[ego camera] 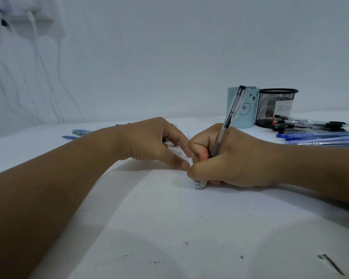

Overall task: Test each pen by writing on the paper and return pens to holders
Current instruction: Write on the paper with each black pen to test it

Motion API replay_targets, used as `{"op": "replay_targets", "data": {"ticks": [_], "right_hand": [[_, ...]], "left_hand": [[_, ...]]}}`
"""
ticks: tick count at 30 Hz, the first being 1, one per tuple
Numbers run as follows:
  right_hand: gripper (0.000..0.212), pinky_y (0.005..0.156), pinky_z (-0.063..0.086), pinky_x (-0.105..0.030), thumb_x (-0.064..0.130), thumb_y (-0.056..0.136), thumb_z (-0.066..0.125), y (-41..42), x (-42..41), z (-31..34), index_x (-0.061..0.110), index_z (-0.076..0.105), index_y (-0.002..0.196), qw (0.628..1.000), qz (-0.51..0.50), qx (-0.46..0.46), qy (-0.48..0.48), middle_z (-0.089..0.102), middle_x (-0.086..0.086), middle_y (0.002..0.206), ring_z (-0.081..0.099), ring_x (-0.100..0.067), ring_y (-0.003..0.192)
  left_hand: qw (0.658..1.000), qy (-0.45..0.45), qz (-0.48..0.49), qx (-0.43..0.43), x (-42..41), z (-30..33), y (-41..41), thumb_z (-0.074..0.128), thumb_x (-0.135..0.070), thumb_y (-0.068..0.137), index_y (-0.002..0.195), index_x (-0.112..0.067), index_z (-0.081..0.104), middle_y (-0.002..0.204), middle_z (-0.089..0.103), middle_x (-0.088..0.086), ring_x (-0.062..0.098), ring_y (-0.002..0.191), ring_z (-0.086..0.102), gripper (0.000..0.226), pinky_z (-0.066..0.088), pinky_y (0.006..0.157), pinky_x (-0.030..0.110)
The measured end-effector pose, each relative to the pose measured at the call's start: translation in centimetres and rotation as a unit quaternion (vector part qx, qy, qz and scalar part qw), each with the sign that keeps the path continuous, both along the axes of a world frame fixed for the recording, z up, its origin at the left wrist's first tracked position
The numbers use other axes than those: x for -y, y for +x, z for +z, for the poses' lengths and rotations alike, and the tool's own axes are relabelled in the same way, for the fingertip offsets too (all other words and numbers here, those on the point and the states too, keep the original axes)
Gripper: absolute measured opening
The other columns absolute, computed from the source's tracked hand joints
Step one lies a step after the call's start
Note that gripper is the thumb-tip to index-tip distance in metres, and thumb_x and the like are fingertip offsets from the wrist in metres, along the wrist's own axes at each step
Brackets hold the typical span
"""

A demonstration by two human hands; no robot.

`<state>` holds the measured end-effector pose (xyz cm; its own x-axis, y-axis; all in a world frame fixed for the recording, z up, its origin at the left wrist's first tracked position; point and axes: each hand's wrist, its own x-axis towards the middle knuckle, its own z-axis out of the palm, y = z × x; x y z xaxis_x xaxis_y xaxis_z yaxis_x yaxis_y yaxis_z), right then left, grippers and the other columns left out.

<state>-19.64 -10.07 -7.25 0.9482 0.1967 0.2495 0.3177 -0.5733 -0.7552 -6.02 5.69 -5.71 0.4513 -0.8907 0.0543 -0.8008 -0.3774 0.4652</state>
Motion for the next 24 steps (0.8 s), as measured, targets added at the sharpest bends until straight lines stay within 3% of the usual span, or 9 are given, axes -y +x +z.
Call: {"op": "replay_targets", "data": {"ticks": [5, 11, 16, 18, 20, 22, 24], "right_hand": [[0.032, 0.052, 0.036, -0.031, 0.016, 0.070, 0.066, -0.02, 0.03, -0.10, 0.018, 0.040, 0.052, 0.999, -0.011, 0.038, -0.020, 0.049, 0.002, 0.051, 0.041, -0.016, 0.049], [0.048, 0.049, 0.036, -0.023, -0.008, 0.080, 0.066, 0.21, 0.41, -0.25, 0.016, 0.037, 0.052, 1.000, 0.014, 0.003, 0.026, 0.048, -0.006, 0.050, 0.041, -0.015, 0.044], [0.037, 0.052, 0.034, -0.028, 0.012, 0.071, 0.066, 0.35, 0.36, -0.26, 0.018, 0.035, 0.052, 0.999, 0.009, 0.030, -0.020, 0.046, -0.005, 0.052, 0.038, -0.017, 0.049], [0.043, 0.051, 0.034, -0.027, 0.009, 0.075, 0.071, 0.29, 0.31, -0.35, 0.018, 0.035, 0.052, 0.999, 0.003, 0.031, -0.010, 0.045, -0.006, 0.051, 0.038, -0.017, 0.048], [0.050, 0.044, 0.033, -0.023, 0.010, 0.083, 0.078, 0.08, 0.21, -0.39, 0.015, 0.039, 0.052, 0.997, -0.003, 0.023, 0.069, 0.045, -0.009, 0.050, 0.037, -0.017, 0.042], [0.047, 0.041, 0.025, -0.021, 0.038, 0.083, 0.071, 0.02, 0.17, -0.16, 0.017, 0.043, 0.052, 0.982, -0.026, -0.006, 0.187, 0.047, -0.011, 0.052, 0.034, -0.018, 0.042], [0.047, 0.042, 0.027, -0.026, 0.047, 0.088, 0.060, 0.39, 0.55, 0.18, 0.015, 0.046, 0.056, 0.958, -0.032, -0.016, 0.286, 0.049, -0.011, 0.058, 0.039, -0.022, 0.047]], "left_hand": [[1.000, -0.002, 0.000, -0.005, 0.07, 0.03, 0.02, 0.079, -0.064, 0.053, 0.106, -0.037, 0.077, 0.121, 0.068, -0.021, 0.000, 0.123, 0.055, 0.059, 0.042, 0.112, 0.041], [1.000, -0.007, -0.002, -0.008, -0.05, -0.01, 0.01, 0.079, -0.064, 0.054, 0.106, -0.037, 0.077, 0.120, 0.068, -0.022, 0.000, 0.121, 0.056, 0.059, 0.042, 0.112, 0.041], [1.000, -0.009, 0.000, -0.013, -0.02, 0.05, -0.13, 0.078, -0.063, 0.055, 0.105, -0.038, 0.077, 0.115, 0.070, -0.021, 0.000, 0.116, 0.058, 0.057, 0.042, 0.112, 0.040], [1.000, -0.009, 0.004, -0.013, -0.05, 0.06, -0.24, 0.079, -0.063, 0.054, 0.105, -0.038, 0.077, 0.117, 0.070, -0.021, 0.002, 0.117, 0.059, 0.057, 0.043, 0.111, 0.041], [1.000, -0.015, 0.005, -0.015, -0.05, 0.09, -0.33, 0.082, -0.059, 0.056, 0.102, -0.038, 0.078, 0.115, 0.070, -0.018, 0.007, 0.116, 0.060, 0.051, 0.043, 0.111, 0.043], [1.000, -0.016, 0.008, -0.023, -0.09, 0.11, -0.39, 0.088, -0.050, 0.062, 0.098, -0.037, 0.078, 0.112, 0.071, -0.021, 0.003, 0.116, 0.060, 0.040, 0.041, 0.113, 0.041], [0.999, -0.013, 0.015, -0.028, -0.10, 0.13, -0.40, 0.089, -0.045, 0.065, 0.099, -0.037, 0.078, 0.114, 0.070, -0.026, -0.002, 0.119, 0.058, 0.036, 0.039, 0.114, 0.038]]}}
